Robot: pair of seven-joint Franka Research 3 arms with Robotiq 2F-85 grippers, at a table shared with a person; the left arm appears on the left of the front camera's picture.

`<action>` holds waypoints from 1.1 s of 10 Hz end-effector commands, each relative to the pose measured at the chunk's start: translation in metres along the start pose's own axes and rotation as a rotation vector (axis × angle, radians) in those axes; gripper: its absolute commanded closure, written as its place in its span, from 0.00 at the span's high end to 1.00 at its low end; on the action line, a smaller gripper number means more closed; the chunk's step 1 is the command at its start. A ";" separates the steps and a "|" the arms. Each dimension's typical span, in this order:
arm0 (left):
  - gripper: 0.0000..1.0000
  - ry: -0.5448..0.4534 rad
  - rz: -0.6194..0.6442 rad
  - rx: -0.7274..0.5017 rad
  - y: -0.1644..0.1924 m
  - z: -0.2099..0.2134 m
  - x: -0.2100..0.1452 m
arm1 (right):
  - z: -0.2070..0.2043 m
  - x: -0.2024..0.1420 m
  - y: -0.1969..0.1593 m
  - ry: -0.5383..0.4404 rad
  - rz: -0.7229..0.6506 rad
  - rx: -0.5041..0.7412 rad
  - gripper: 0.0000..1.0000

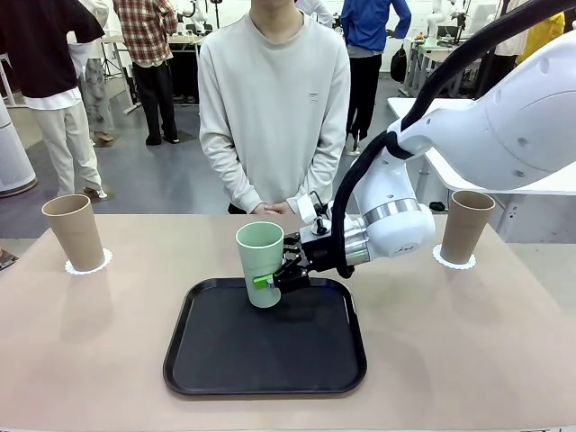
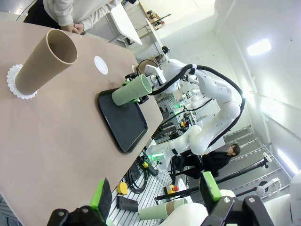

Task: Place coasters on the table and set cups on them.
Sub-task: Take one Reusable plastic cup from the Flat Tray and place it on a coaster set by the human.

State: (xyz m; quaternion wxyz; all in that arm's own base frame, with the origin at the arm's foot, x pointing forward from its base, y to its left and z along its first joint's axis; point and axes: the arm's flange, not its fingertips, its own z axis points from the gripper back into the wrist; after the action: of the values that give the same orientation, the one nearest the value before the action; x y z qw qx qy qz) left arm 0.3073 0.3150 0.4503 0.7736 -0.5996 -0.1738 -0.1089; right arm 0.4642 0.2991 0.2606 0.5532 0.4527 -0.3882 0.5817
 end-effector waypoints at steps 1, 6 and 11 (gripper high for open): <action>1.00 -0.003 -0.003 -0.008 -0.002 0.001 -0.001 | 0.020 0.069 0.037 0.080 -0.169 -0.071 0.00; 1.00 -0.003 -0.003 -0.008 -0.002 0.001 -0.001 | 0.049 0.165 0.066 0.099 -0.135 -0.153 0.00; 1.00 -0.003 -0.003 -0.008 -0.002 0.001 -0.001 | 0.053 0.168 0.044 0.036 -0.131 -0.219 0.85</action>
State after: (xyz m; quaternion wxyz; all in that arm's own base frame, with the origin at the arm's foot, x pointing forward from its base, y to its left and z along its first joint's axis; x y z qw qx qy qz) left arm 0.3073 0.3151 0.4502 0.7736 -0.5996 -0.1738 -0.1088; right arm 0.4092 0.2905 0.4482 0.6407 0.4058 -0.3866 0.5247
